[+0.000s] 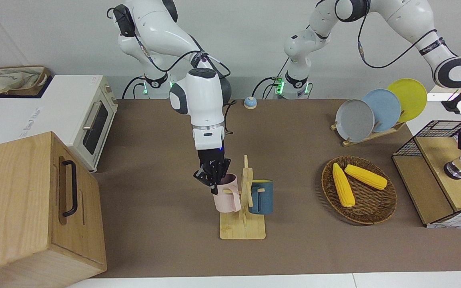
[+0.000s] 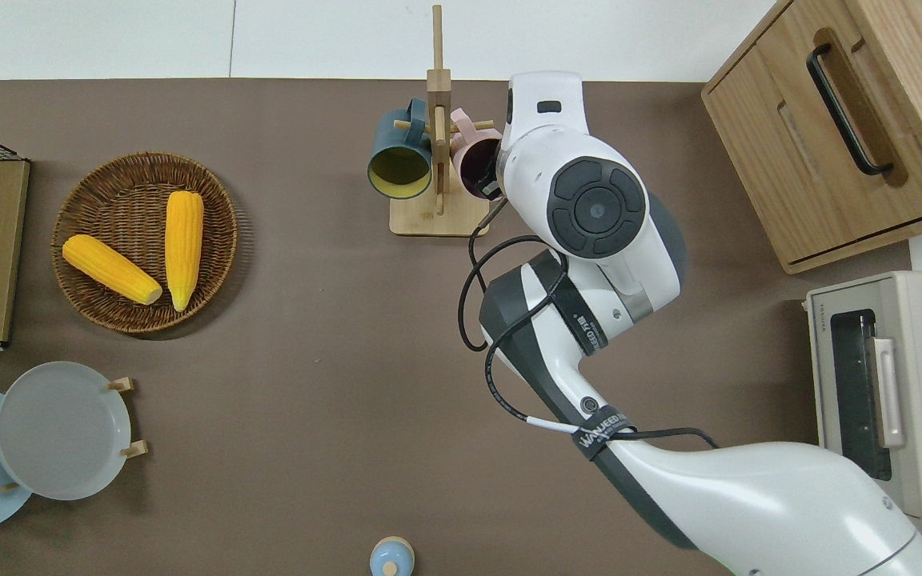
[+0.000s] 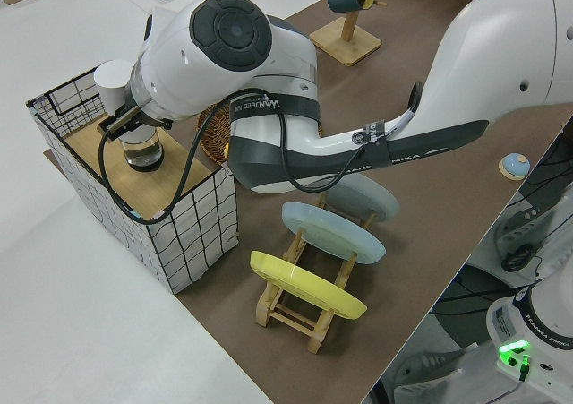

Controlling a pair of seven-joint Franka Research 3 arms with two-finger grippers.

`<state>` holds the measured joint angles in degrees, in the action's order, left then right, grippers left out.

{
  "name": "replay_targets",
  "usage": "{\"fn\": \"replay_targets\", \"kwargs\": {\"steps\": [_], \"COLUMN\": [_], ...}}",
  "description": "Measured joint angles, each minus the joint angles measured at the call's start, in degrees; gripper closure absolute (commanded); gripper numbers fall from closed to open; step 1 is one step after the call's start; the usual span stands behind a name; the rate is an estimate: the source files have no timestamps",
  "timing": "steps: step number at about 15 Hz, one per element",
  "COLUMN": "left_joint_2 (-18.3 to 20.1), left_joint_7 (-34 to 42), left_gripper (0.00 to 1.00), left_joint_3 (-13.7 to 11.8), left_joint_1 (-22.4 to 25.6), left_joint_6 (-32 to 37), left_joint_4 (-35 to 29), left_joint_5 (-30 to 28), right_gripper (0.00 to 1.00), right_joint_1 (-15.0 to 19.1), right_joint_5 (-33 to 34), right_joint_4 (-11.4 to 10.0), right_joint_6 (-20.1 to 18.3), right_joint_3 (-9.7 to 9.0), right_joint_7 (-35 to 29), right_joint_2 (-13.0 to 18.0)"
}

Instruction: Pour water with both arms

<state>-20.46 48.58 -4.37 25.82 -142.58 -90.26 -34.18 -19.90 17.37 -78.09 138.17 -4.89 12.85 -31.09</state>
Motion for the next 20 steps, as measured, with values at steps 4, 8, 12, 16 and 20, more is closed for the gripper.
{"fn": "replay_targets", "kwargs": {"steps": [4, 8, 12, 16, 20], "left_joint_2": [0.0, 0.0, 0.0, 0.0, 0.0], "left_joint_7": [0.0, 0.0, 0.1, 0.1, 0.1], "left_gripper": [1.0, 1.0, 1.0, 1.0, 1.0], "left_joint_3": [-0.2, -0.3, -0.4, -0.5, -0.4], "left_joint_1": [0.0, 0.0, 0.1, 0.1, 0.1], "left_joint_6": [0.0, 0.0, 0.0, 0.0, 0.0], "left_joint_4": [0.0, 0.0, 0.0, 0.1, 0.1], "left_joint_5": [0.2, 0.2, 0.2, 0.2, 0.2], "right_gripper": [1.0, 1.0, 1.0, 1.0, 1.0], "right_joint_1": [0.1, 0.1, 0.5, 1.7, 2.1], "right_joint_5": [0.0, -0.1, -0.1, -0.6, -0.7], "right_joint_4": [0.0, 0.0, -0.2, -0.5, -0.7], "right_joint_6": [0.0, 0.0, -0.3, -0.9, -3.2], "right_joint_3": [0.07, 0.14, 0.16, 0.11, 0.1], "right_joint_7": [-0.1, -0.1, -0.1, -0.1, -0.1], "right_joint_2": [0.1, 0.3, 0.6, 0.9, 2.2]}}
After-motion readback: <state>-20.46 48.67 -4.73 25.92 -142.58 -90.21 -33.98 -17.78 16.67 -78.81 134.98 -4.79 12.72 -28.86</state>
